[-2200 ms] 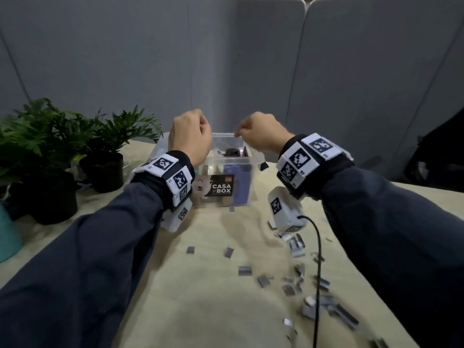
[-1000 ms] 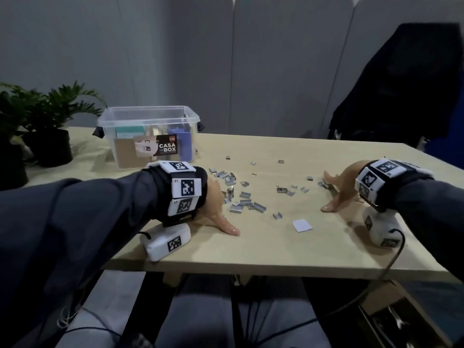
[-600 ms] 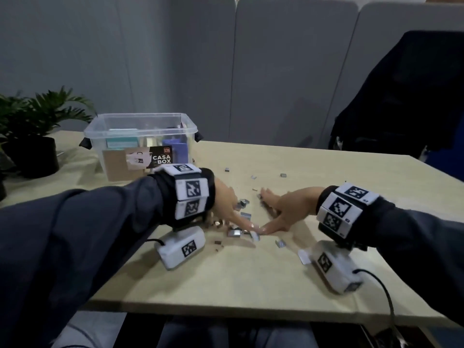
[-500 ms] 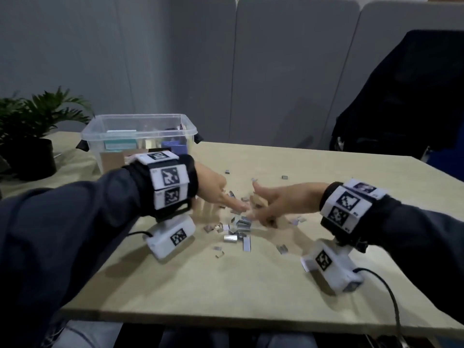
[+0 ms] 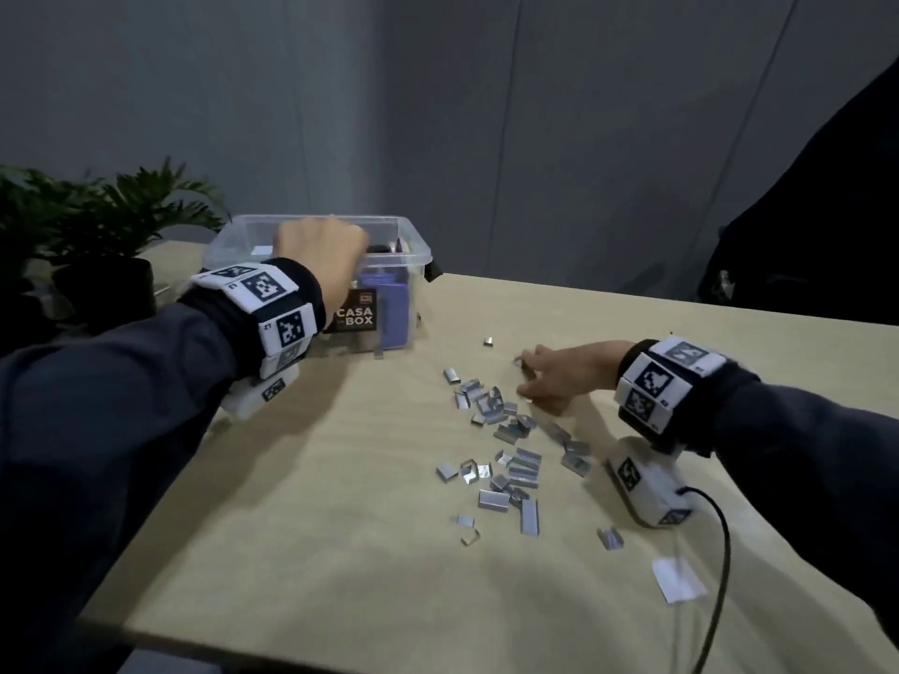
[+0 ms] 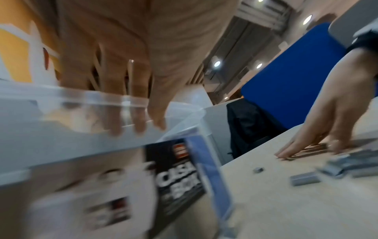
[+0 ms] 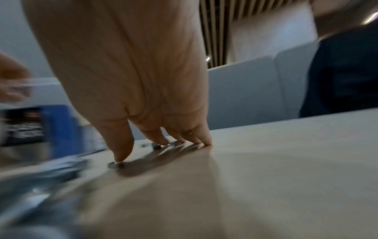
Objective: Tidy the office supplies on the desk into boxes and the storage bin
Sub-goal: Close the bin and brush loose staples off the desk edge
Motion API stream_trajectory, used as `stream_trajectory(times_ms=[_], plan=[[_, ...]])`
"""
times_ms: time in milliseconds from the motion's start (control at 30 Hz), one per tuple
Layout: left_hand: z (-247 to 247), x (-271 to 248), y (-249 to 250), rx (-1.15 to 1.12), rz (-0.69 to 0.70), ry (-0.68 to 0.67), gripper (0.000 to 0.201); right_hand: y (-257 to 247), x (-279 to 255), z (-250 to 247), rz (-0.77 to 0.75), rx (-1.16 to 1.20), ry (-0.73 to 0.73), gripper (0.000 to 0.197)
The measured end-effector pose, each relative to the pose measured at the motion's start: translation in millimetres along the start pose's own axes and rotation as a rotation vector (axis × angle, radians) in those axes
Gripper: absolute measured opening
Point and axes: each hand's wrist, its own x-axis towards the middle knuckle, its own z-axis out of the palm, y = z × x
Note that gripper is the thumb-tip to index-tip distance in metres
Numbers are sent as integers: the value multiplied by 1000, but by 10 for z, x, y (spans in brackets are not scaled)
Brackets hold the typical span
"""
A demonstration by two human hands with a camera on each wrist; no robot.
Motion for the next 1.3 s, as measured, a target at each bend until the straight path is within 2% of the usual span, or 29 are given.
stream_trajectory(times_ms=[67,167,233,300,400,467,533,600,733,800,900,933,1067,1167,1233,1300], plan=[[29,8,-99,-14,-8,25,46,-196,46,-28,-62,111,-4,70],[26,67,-201,-67,-50,77,31,-374,212,-150,-45,43,56,71],[15,121,-259,-81,-71,120,22,-459,357,-209,-40,-45,76,63],[10,167,-312,-101,-70,148,16,-558,459,-211,-43,-121,44,55],[-27,256,-361,-149,-66,156,9,-705,456,-247,-116,-250,-63,56],[-71,329,-386,-177,-66,145,13,-771,400,-360,-168,-185,-114,59],[-112,400,-400,-208,-67,136,15,-806,449,-480,-188,-116,-60,64],[-135,456,-406,-224,-71,134,15,-831,619,-533,-197,-154,41,64],[-137,527,-406,-223,-86,128,14,-998,846,-543,-248,-220,97,68],[-147,564,-409,-213,-88,124,14,-1062,931,-546,-270,-209,97,61],[-186,616,-423,-210,-85,97,15,-1131,971,-522,-329,-200,6,42],[-197,630,-423,-210,-83,94,15,-1152,939,-510,-354,-221,-28,39],[-202,656,-377,-219,-88,82,9,-1261,668,-413,-488,-275,-92,55],[-202,615,-305,-191,-77,75,9,-1316,473,-289,-626,-309,-54,53],[-187,557,-252,-164,-66,82,11,-1323,304,-205,-629,-413,-11,49],[-165,486,-196,-146,-59,87,14,-1274,150,-121,-621,-620,2,49]])
